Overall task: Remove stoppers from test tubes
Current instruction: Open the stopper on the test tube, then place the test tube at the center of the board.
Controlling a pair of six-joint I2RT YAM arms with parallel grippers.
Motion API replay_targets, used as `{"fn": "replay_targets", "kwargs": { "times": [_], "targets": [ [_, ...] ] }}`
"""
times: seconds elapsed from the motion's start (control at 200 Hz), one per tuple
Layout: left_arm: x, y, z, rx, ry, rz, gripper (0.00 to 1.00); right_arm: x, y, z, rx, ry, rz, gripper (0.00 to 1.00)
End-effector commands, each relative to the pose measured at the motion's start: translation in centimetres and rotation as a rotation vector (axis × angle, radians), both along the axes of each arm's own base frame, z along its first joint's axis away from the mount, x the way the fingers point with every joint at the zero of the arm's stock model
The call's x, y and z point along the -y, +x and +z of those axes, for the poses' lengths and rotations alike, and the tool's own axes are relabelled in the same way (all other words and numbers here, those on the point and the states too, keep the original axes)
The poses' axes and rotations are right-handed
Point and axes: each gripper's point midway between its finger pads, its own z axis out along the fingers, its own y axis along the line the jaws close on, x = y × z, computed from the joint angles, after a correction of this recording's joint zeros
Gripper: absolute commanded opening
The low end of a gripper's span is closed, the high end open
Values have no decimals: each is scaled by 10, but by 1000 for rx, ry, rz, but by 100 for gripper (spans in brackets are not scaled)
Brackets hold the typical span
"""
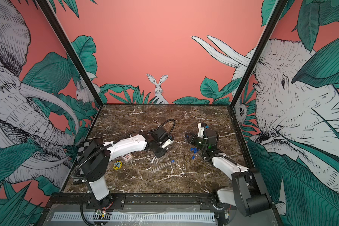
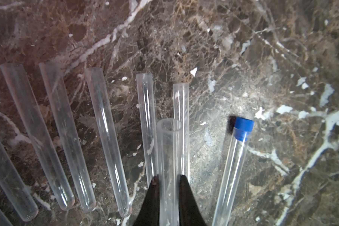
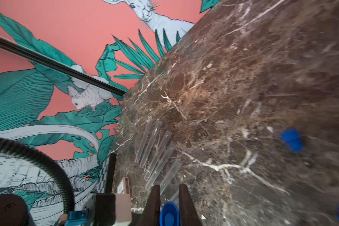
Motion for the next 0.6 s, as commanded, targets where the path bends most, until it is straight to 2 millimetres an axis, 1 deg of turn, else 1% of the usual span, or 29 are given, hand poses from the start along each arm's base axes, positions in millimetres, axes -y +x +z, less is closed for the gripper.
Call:
{"fn": "replay_targets", "kwargs": {
  "times": [0.0, 0.19, 0.3, 0.425, 0.595],
  "targets": [
    [10, -5, 8, -25, -46, -10, 0, 17, -15, -16, -53, -134, -15, 14],
    [20, -10, 3, -34, -26, -38, 0, 31, -28, -23, -92, -239, -11, 14],
    [25, -13, 4, -38, -32, -47, 0, 32, -33, -33, -118, -252, -4, 14],
    [28, -18, -3, -51, -18, -60, 0, 32, -36, -45, -155, -260, 4, 13],
    [31, -19, -11, -53, 6, -75, 0, 33, -38, -51, -173, -291, 17, 13]
  ]
}}
